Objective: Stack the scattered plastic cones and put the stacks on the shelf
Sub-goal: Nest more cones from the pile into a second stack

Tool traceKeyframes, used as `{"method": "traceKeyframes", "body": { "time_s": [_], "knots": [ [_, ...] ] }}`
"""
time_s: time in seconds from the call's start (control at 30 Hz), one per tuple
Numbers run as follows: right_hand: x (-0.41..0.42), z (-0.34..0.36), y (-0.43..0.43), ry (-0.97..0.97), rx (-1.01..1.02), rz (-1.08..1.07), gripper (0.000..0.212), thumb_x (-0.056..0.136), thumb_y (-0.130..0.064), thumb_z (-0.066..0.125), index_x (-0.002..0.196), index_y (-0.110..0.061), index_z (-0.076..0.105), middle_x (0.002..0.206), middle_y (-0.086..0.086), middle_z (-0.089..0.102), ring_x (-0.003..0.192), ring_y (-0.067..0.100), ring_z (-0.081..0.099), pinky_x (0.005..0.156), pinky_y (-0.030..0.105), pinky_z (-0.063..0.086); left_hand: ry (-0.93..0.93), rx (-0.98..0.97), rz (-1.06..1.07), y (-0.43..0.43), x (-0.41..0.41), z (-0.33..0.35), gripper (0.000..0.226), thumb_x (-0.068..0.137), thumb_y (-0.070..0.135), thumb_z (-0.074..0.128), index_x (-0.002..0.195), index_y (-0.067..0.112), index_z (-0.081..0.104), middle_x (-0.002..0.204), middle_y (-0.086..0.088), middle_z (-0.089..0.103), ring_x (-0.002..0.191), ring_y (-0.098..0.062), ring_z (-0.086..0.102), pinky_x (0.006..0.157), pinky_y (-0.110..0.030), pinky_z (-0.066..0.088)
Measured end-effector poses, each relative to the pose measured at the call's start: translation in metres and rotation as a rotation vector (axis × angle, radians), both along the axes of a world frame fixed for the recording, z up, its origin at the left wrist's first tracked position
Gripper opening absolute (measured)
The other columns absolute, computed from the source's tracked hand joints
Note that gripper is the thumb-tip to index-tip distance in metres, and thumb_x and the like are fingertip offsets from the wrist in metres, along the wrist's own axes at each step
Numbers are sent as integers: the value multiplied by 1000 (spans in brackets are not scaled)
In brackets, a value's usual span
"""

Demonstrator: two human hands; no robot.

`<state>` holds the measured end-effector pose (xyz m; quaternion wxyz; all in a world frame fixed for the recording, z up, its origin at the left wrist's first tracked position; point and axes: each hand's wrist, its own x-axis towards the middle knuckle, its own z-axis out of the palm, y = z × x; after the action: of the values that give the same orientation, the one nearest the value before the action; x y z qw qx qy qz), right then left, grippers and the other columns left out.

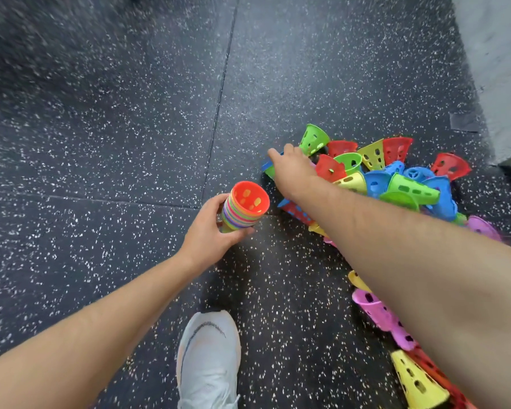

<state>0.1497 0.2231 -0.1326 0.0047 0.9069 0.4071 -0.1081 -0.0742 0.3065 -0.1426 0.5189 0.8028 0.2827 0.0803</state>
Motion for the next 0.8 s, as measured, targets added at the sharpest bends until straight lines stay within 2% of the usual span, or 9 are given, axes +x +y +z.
{"method": "traceKeyframes", "body": {
  "time_s": [0.1, 0.17, 0.23, 0.33, 0.47, 0.57, 0.63, 0.7, 0.8],
  "knots": [
    [-9, 3, -12, 30, 129, -4, 32, 93, -11, 56, 125, -12, 51, 120, 18, 50, 113, 37, 51, 92, 43, 41, 12, -6, 8, 1, -3, -1, 71, 73, 31, 96, 131, 35, 56, 129, 16, 62, 120, 0, 59, 104, -29, 51],
    [-15, 10, -23, 91, 233, -29, 24, 97, -18, 55, 119, -8, 55, 118, 18, 51, 111, 37, 50, 93, 44, 41, 13, -26, 16, 0, -3, -1, 72, 73, 29, 96, 133, 31, 56, 130, 15, 62, 120, -1, 59, 104, -30, 50],
    [-23, 21, -36, 147, 372, -64, 22, 97, -19, 56, 114, -5, 58, 117, 18, 52, 108, 36, 51, 92, 43, 41, 14, -10, 15, -1, -4, 0, 72, 73, 29, 96, 133, 32, 56, 131, 14, 62, 121, -3, 58, 104, -27, 49],
    [-40, 43, -53, 229, 625, -160, 20, 96, -17, 60, 112, -5, 61, 115, 14, 53, 103, 30, 52, 92, 37, 41, 11, 15, 0, -1, -6, 2, 68, 73, 30, 95, 126, 43, 54, 130, 18, 62, 120, 2, 57, 100, -19, 46],
    [-59, 73, -75, 197, 877, -237, 18, 93, -15, 64, 108, -7, 63, 108, 9, 57, 97, 19, 52, 87, 23, 38, 12, 9, -22, -8, -5, 6, 67, 74, 30, 95, 123, 48, 53, 129, 24, 60, 119, 4, 57, 97, -14, 43],
    [-74, 81, -89, 181, 825, -211, 18, 92, -19, 64, 107, -10, 64, 105, 7, 61, 99, 23, 54, 88, 31, 41, 1, 7, -39, -15, -3, 7, 68, 73, 30, 95, 127, 42, 55, 129, 20, 61, 119, 3, 58, 101, -20, 47],
    [-82, 78, -98, 187, 672, -154, 22, 91, -25, 66, 108, -12, 64, 105, 6, 64, 102, 28, 55, 92, 39, 42, -2, -7, -54, -18, -1, 7, 70, 74, 29, 95, 132, 32, 58, 131, 16, 63, 120, -2, 61, 105, -32, 50],
    [-89, 74, -107, 215, 528, -105, 29, 89, -35, 67, 111, -17, 64, 107, 2, 65, 105, 27, 54, 97, 40, 40, -5, -14, -79, -21, 3, 7, 72, 74, 27, 95, 135, 27, 58, 131, 12, 65, 121, -8, 63, 106, -41, 52],
    [-86, 70, -118, 227, 517, -151, 33, 86, -39, 65, 111, -18, 61, 107, -1, 63, 105, 23, 52, 97, 39, 41, -7, -3, -103, -27, 8, 7, 70, 73, 27, 95, 132, 30, 57, 129, 14, 65, 120, -4, 62, 106, -35, 51]
  ]
}}
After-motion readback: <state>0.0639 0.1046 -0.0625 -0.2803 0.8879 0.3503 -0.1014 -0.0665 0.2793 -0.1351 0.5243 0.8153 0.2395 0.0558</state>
